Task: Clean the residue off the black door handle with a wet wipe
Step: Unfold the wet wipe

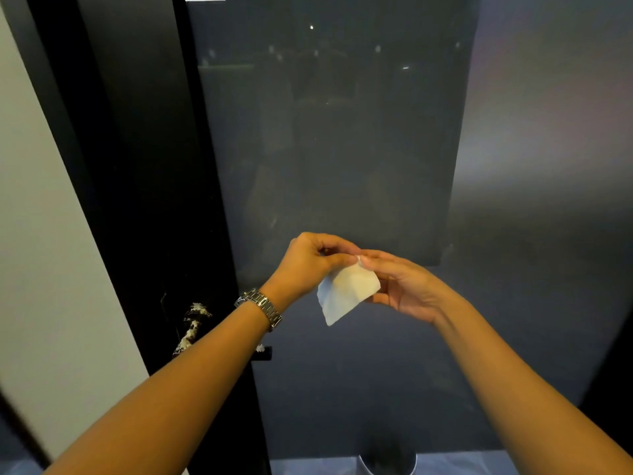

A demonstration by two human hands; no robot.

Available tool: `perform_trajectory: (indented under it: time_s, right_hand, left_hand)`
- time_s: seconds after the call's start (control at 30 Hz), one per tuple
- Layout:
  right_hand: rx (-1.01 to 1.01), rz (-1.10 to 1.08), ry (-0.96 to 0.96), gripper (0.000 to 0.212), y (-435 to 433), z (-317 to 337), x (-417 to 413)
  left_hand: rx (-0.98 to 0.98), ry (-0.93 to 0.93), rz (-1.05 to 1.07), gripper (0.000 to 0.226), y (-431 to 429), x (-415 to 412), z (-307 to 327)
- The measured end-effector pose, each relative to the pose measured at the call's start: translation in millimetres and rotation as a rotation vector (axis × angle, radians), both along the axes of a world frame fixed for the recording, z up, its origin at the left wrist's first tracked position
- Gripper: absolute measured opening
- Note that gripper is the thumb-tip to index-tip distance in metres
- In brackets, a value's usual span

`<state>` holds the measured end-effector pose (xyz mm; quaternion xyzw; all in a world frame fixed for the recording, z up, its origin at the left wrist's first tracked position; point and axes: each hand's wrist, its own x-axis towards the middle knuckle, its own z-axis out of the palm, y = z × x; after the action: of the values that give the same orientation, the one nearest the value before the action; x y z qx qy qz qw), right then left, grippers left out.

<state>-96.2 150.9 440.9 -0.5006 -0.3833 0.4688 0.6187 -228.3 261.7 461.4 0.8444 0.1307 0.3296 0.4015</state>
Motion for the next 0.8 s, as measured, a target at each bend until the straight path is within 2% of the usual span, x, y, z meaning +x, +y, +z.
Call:
perform_trajectory:
  time_s: [0.17, 0.33, 0.43, 0.53, 0.67, 0.8]
  right_hand:
    - [0.119, 0.039, 0.177, 0.028, 8, 1, -1]
    - [0.158, 0.029, 0.059, 0.019, 9, 5, -7]
    - [0.165, -0.011, -0.014, 0.015, 12, 7, -10]
    - [0.198, -0.040, -0.057, 0.010, 12, 11, -12]
    - [0.236, -0.089, -0.135, 0.028, 9, 14, -13]
    - [0.247, -0.101, -0.119, 0.043, 7, 15, -11]
  left_hand:
    - [-0.035, -0.075, 0.083, 0.008, 2, 4, -3]
    - [-0.022, -0.109, 0.082, 0.001, -1, 4, -1]
    - [0.021, -0.082, 0.066, 0.004, -3, 4, 1]
    - [-0.048, -0.088, 0.072, 0.012, -4, 2, 2]
    - [-0.002, -0.091, 0.112, 0.013, -10, -1, 2]
    - [0.057, -0.044, 0.120, 0.009, -19, -3, 3]
